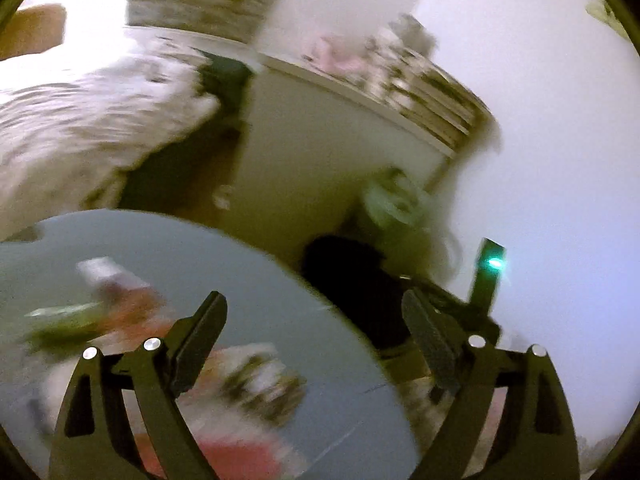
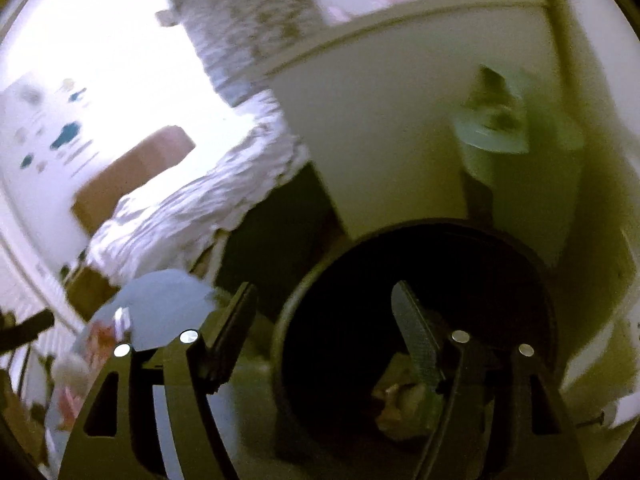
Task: Collect trash
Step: 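Grasp the dark grey tube with the left tool while the right tool grasps the white fluffy pom-pom, then carry the tube and pom-pom over the black bin and open both tools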
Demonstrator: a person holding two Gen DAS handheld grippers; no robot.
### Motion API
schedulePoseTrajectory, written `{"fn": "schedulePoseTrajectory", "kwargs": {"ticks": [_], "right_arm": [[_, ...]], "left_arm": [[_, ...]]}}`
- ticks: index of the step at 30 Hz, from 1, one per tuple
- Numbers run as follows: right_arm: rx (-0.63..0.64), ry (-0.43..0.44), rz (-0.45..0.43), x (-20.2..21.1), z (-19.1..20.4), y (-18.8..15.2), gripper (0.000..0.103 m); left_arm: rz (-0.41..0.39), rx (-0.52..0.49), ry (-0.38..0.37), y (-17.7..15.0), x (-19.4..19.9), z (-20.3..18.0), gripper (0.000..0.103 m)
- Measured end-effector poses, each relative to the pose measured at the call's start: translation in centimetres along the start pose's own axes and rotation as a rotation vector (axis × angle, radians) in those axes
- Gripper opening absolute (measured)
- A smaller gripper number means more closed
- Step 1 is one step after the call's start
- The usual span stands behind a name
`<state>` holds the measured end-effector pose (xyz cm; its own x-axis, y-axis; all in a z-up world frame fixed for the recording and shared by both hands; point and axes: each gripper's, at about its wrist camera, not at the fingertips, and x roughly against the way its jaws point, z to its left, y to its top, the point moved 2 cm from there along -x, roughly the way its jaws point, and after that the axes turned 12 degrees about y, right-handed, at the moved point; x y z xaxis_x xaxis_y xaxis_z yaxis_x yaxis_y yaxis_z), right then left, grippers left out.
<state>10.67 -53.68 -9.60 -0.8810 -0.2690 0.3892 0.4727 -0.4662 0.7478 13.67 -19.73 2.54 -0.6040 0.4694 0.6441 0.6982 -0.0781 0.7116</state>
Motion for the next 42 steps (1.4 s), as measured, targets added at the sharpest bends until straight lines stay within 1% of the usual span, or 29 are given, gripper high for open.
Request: {"fn": "schedulePoseTrajectory", "kwargs": {"ticks": [2,4,5,6,7,9,10,11,12,13,14,16,19,20,22,23,24,25,26,27,28,29,31,33,35,37,39,40,42], "right_arm": [[0.038,0.046,0.017,-0.1,2.2,-0.5,0.07],[0.085,0.112,0.043,-0.2,5.1,-0.9,0.071],[0.118,0.176,0.074,-0.5,7.6,-1.2,0.075],[0.144,0.221,0.103,-0.7,9.5,-1.5,0.078],[0.174,0.26,0.134,-1.1,11.6,-1.9,0.078],[0.27,0.342,0.221,-2.3,17.2,-2.8,0.078],[0.302,0.367,0.252,-2.7,19.1,-3.2,0.08],[0.344,0.403,0.308,-3.6,21.8,-3.9,0.081],[0.375,0.426,0.355,-4.5,23.9,-4.5,0.081],[0.393,0.435,0.384,-5.0,25.3,-4.9,0.082],[0.425,0.44,0.445,-6.3,27.4,-5.7,0.082],[0.472,0.419,0.518,-8.2,29.9,-7.0,0.082],[0.503,0.353,0.598,-10.6,32.0,-8.5,0.082],[0.496,0.33,0.627,-11.6,32.5,-8.9,0.082],[0.474,0.313,0.659,-12.7,32.8,-9.5,0.082],[0.467,0.301,0.674,-13.1,32.7,-9.9,0.079],[0.469,0.295,0.685,-13.6,32.7,-10.3,0.064],[0.475,0.287,0.695,-13.8,33.0,-10.7,0.053],[0.483,0.277,0.7,-14.0,33.1,-10.9,0.05],[0.482,0.283,0.695,-14.2,33.4,-11.0,0.046],[0.474,0.298,0.685,-13.8,33.4,-11.0,0.044],[0.458,0.316,0.668,-13.5,33.2,-10.7,0.044],[0.412,0.362,0.623,-12.8,33.0,-9.6,0.043],[0.347,0.44,0.542,-11.2,32.2,-7.7,0.043],[0.302,0.492,0.44,-9.3,31.1,-5.7,0.043],[0.271,0.526,0.34,-7.2,29.7,-3.8,0.043],[0.248,0.524,0.225,-4.8,27.6,-1.8,0.043],[0.242,0.512,0.191,-4.1,26.7,-1.2,0.043],[0.224,0.455,0.111,-2.4,23.9,0.3,0.043]], "left_arm": [[-0.019,0.035,0.069,-1.0,2.2,3.7,0.089],[-0.016,0.058,0.127,-2.0,3.7,6.8,0.089],[-0.007,0.075,0.155,-2.7,4.2,8.6,0.089],[0.007,0.09,0.175,-3.4,4.4,10.1,0.088],[0.024,0.104,0.195,-3.9,4.5,11.5,0.088],[0.068,0.117,0.24,-5.0,4.3,14.0,0.087],[0.09,0.115,0.261,-5.5,4.0,14.9,0.087],[0.105,0.113,0.27,-6.0,3.8,15.5,0.078],[0.125,0.108,0.279,-6.3,3.4,16.1,0.066],[0.141,0.105,0.285,-6.4,3.1,16.4,0.062],[0.162,0.101,0.29,-6.8,2.6,17.0,0.059],[0.183,0.089,0.298,-7.3,1.7,17.5,0.059],[0.199,0.068,0.333,-7.9,1.3,18.4,0.058],[0.201,0.068,0.34,-7.9,0.9,18.9,0.057],[0.183,0.058,0.348,-7.8,0.8,19.1,0.054],[0.178,0.042,0.364,-7.7,0.7,19.3,0.047],[0.174,0.023,0.386,-7.7,0.6,19.4,0.037],[0.17,0.005,0.406,-7.6,0.4,19.6,0.032],[0.162,-0.016,0.432,-7.5,0.2,19.8,0.021],[0.158,-0.022,0.439,-7.4,0.2,20.1,0.017],[0.153,-0.005,0.417,-7.4,0.4,20.6,0.016],[0.152,0.012,0.405,-7.4,0.5,21.0,0.013],[0.145,0.039,0.393,-7.5,1.1,21.5,0.012],[0.109,0.077,0.353,-7.4,2.2,21.6,0.012],[0.047,0.106,0.325,-7.0,4.0,21.2,0.012],[0.003,0.111,0.3,-6.3,5.2,20.3,0.012],[-0.047,0.093,0.253,-5.0,6.6,18.3,0.012],[-0.063,0.077,0.227,-4.2,6.9,17.1,0.012],[-0.082,0.045,0.182,-2.9,6.9,14.8,0.012]]}}
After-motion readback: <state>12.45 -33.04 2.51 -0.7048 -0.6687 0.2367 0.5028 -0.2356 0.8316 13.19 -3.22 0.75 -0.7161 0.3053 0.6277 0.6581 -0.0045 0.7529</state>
